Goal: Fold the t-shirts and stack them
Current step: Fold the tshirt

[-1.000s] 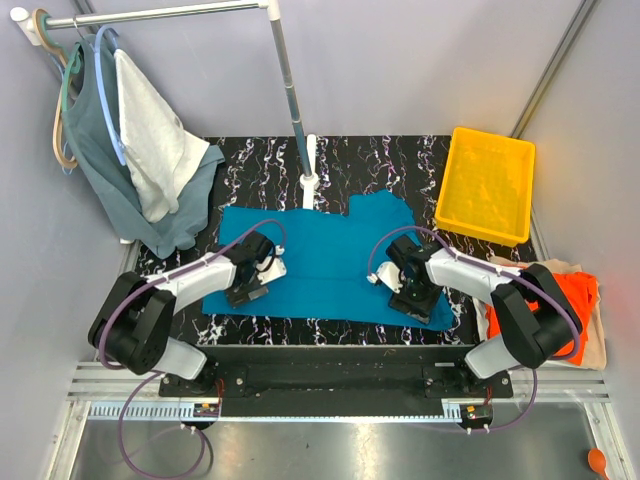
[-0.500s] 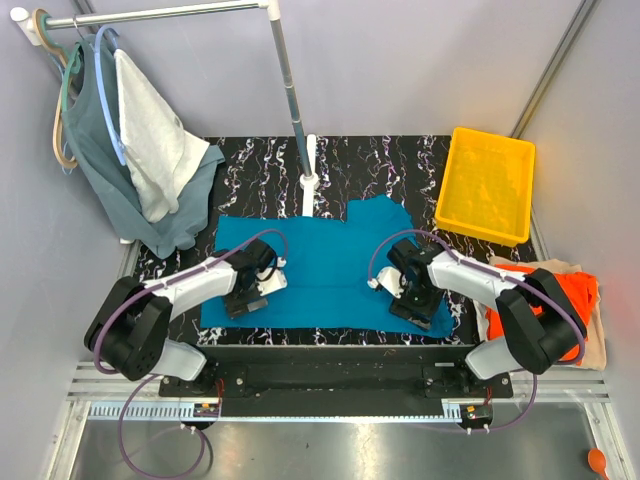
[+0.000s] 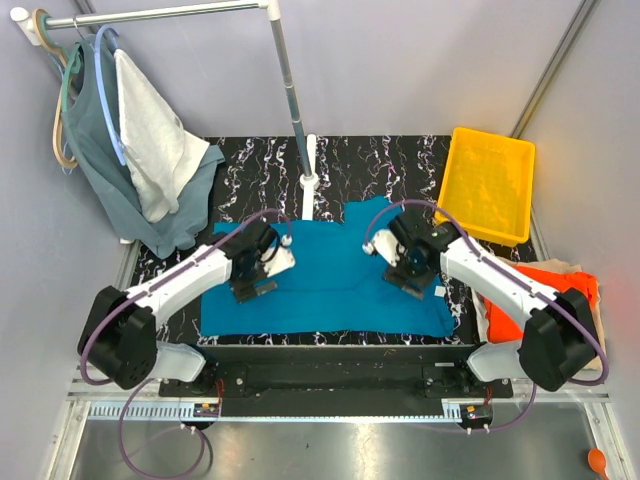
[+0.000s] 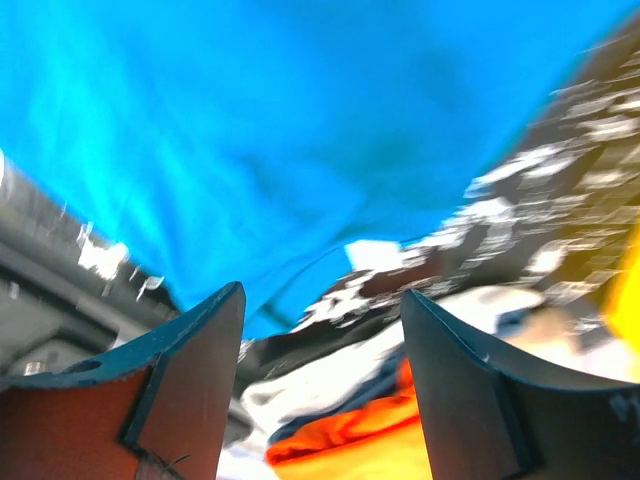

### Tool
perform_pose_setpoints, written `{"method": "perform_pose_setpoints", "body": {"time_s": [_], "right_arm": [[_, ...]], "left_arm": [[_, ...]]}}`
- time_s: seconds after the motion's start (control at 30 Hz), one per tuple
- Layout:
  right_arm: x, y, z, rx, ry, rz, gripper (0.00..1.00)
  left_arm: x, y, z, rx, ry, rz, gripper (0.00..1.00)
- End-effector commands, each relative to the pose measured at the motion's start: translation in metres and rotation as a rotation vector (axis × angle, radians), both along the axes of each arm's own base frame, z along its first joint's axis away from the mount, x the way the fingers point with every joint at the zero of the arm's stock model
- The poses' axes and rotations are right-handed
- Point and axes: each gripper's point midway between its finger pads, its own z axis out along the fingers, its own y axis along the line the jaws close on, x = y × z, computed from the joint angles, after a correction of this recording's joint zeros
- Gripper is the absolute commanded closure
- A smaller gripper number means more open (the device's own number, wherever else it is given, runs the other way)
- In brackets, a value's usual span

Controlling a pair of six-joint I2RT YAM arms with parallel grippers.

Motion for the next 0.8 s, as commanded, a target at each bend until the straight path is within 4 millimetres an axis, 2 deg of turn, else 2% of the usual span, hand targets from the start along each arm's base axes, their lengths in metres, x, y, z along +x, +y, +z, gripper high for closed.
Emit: {"method": "perform_pose_setpoints", "body": {"time_s": [0.0, 0.03, 0.07, 0.1, 0.13, 0.17, 0.23, 0.27, 0.3, 0.33, 0.37, 0.4, 0.43, 0.47, 0.5, 0.53, 0.57, 0.6, 0.67, 0.7, 0.77], "right_arm": [[0.057, 0.018, 0.051, 0.093, -0.248, -0.100, 0.28], [0.073, 0.023, 0.058, 0.133, -0.302, -0.127, 0.28], [0.087, 0.020, 0.065, 0.173, -0.328, -0.182, 0.28], [0.104, 0.024, 0.066, 0.212, -0.355, -0.209, 0.29], [0.114, 0.028, 0.068, 0.264, -0.349, -0.228, 0.28], [0.130, 0.030, 0.080, 0.317, -0.372, -0.271, 0.29], [0.156, 0.025, 0.074, 0.365, -0.336, -0.337, 0.29], [0.171, 0.033, 0.087, 0.428, -0.343, -0.340, 0.30], [0.183, 0.031, 0.070, 0.422, -0.298, -0.362, 0.30], [0.192, 0.034, 0.068, 0.436, -0.285, -0.368, 0.30], [0.207, 0.040, 0.078, 0.465, -0.304, -0.370, 0.31], [0.218, 0.041, 0.060, 0.458, -0.265, -0.387, 0.31], [0.227, 0.042, 0.057, 0.477, -0.254, -0.399, 0.32], [0.244, 0.047, 0.068, 0.517, -0.272, -0.410, 0.32], [0.252, 0.050, 0.050, 0.519, -0.232, -0.425, 0.32], [0.260, 0.052, 0.048, 0.538, -0.223, -0.435, 0.32], [0.272, 0.056, 0.055, 0.564, -0.239, -0.441, 0.33], [0.279, 0.057, 0.037, 0.558, -0.206, -0.454, 0.32], [0.291, 0.060, 0.035, 0.565, -0.212, -0.455, 0.33], [0.294, 0.060, 0.019, 0.549, -0.188, -0.463, 0.33], [0.302, 0.061, 0.014, 0.553, -0.188, -0.462, 0.33]], "left_arm": [[0.040, -0.024, 0.052, -0.130, -0.203, 0.019, 0.10], [0.049, -0.026, 0.057, -0.145, -0.241, 0.018, 0.10], [0.060, -0.021, 0.063, -0.125, -0.279, 0.023, 0.10], [0.066, -0.019, 0.065, -0.116, -0.297, 0.021, 0.10], [0.079, -0.014, 0.067, -0.113, -0.317, 0.041, 0.10], [0.086, -0.011, 0.068, -0.110, -0.318, 0.037, 0.10], [0.106, -0.003, 0.068, -0.119, -0.304, 0.078, 0.08], [0.110, -0.004, 0.065, -0.138, -0.278, 0.070, 0.07], [0.115, -0.002, 0.063, -0.147, -0.264, 0.073, 0.07], [0.123, 0.003, 0.059, -0.147, -0.237, 0.089, 0.07], [0.126, 0.002, 0.056, -0.158, -0.213, 0.072, 0.07], [0.130, 0.003, 0.052, -0.159, -0.196, 0.068, 0.08], [0.134, 0.007, 0.045, -0.153, -0.165, 0.072, 0.08], [0.137, 0.008, 0.041, -0.152, -0.148, 0.062, 0.09], [0.139, 0.009, 0.037, -0.149, -0.132, 0.061, 0.09], [0.142, 0.012, 0.031, -0.146, -0.106, 0.068, 0.11], [0.143, 0.014, 0.027, -0.146, -0.090, 0.062, 0.11], [0.144, 0.015, 0.023, -0.143, -0.076, 0.061, 0.11], [0.147, 0.022, 0.017, -0.128, -0.058, 0.066, 0.11], [0.148, 0.025, 0.015, -0.125, -0.055, 0.069, 0.11], [0.152, 0.033, 0.013, -0.124, -0.047, 0.079, 0.12]]}}
